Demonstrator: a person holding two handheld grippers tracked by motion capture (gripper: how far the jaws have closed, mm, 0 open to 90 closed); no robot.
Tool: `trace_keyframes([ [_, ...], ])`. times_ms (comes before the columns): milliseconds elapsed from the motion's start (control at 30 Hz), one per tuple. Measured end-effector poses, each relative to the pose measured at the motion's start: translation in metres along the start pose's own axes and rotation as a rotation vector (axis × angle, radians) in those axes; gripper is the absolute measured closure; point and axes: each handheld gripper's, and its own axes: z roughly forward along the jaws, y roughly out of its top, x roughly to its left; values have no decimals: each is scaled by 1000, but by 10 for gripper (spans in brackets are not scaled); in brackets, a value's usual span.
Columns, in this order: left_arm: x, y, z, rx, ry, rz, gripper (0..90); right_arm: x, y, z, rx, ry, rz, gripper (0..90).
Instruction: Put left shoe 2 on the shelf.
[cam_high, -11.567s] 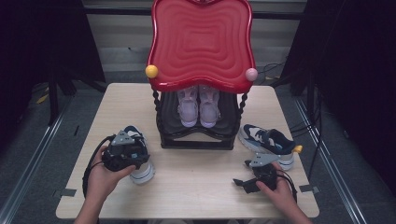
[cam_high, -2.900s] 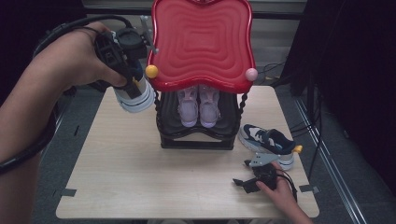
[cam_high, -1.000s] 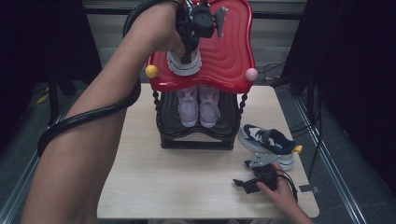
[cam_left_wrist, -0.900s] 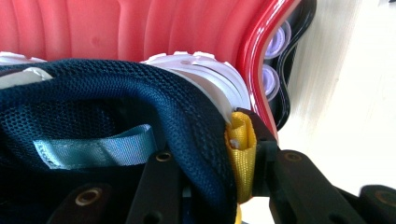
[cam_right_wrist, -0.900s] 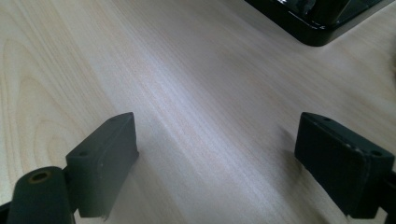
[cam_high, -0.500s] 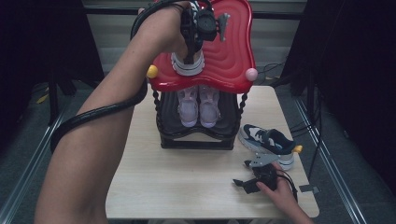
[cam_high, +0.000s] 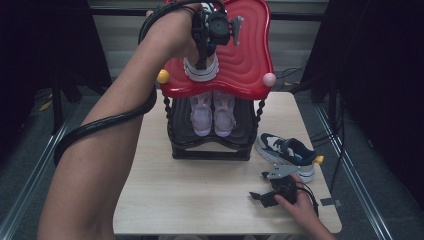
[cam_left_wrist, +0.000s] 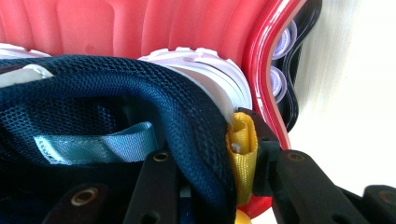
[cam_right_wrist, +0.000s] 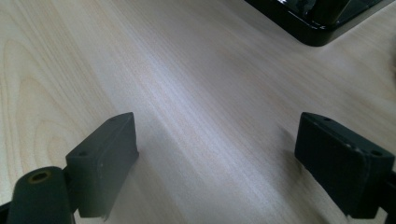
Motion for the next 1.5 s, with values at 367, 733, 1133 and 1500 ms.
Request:
trace_keyframes([
  [367,2,-3,-4,-12,24,-42,624,0,0,0,0,0,0,123],
  [733,8,-8,-2,-36,16,-164,459,0,0,0,0,0,0,123],
  [1133,7,-10,-1,-56,2,-208,393,0,0,0,0,0,0,124],
  [1500,3,-6,-3,-73,-4,-151,505,0,0,0,0,0,0,123],
])
